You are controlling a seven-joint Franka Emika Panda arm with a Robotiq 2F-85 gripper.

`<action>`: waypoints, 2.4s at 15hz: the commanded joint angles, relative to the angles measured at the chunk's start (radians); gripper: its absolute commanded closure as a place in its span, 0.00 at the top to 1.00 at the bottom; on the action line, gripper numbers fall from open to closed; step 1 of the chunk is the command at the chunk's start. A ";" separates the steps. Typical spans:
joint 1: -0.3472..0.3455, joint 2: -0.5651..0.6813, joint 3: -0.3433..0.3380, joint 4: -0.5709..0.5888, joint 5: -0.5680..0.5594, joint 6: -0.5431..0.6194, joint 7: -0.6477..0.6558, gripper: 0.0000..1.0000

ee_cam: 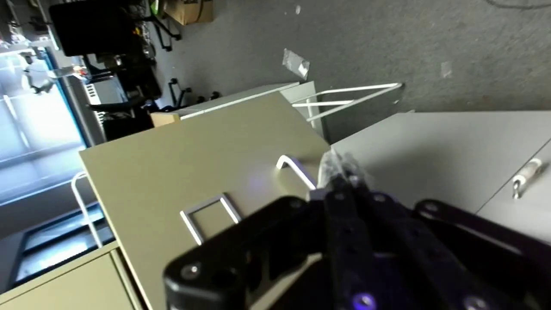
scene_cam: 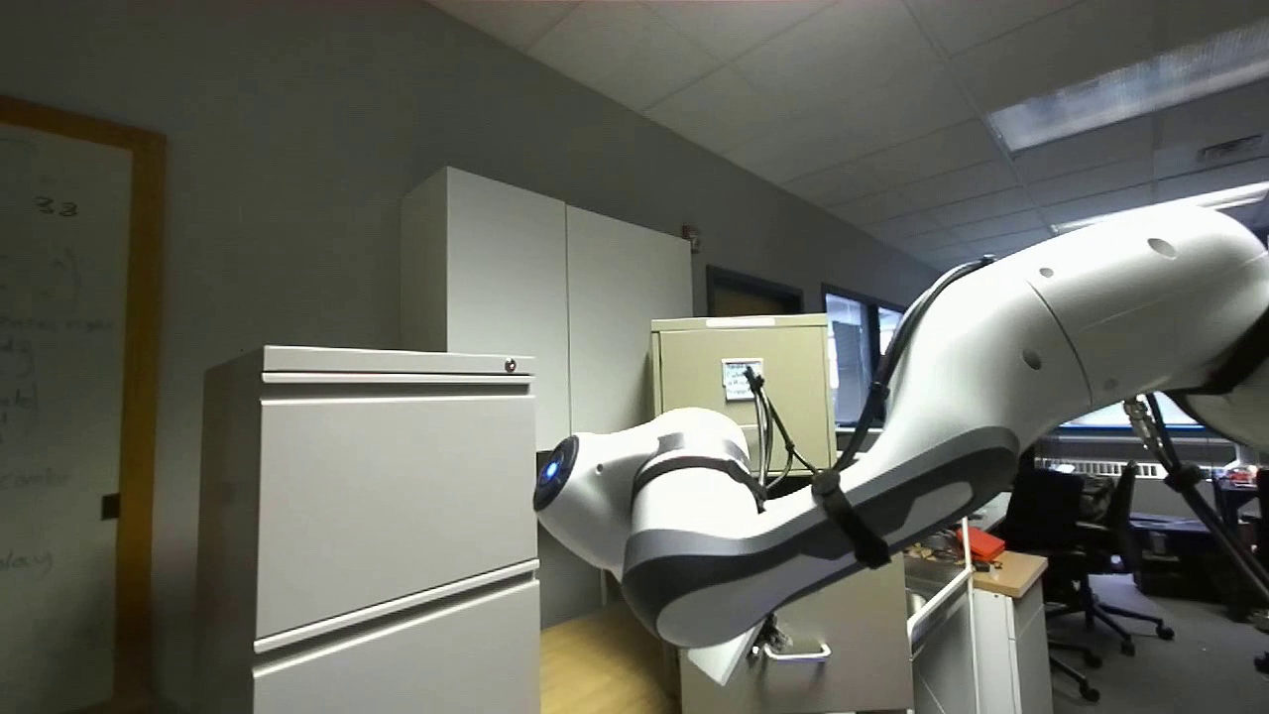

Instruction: Close the bottom drawer of the beige file cabinet

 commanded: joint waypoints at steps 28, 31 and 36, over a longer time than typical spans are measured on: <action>-0.142 0.705 -0.473 0.934 -0.357 0.288 0.324 0.00; -0.186 0.739 -0.474 1.061 -0.223 0.319 0.223 0.00; -0.191 0.751 -0.435 1.075 -0.097 0.408 0.181 0.00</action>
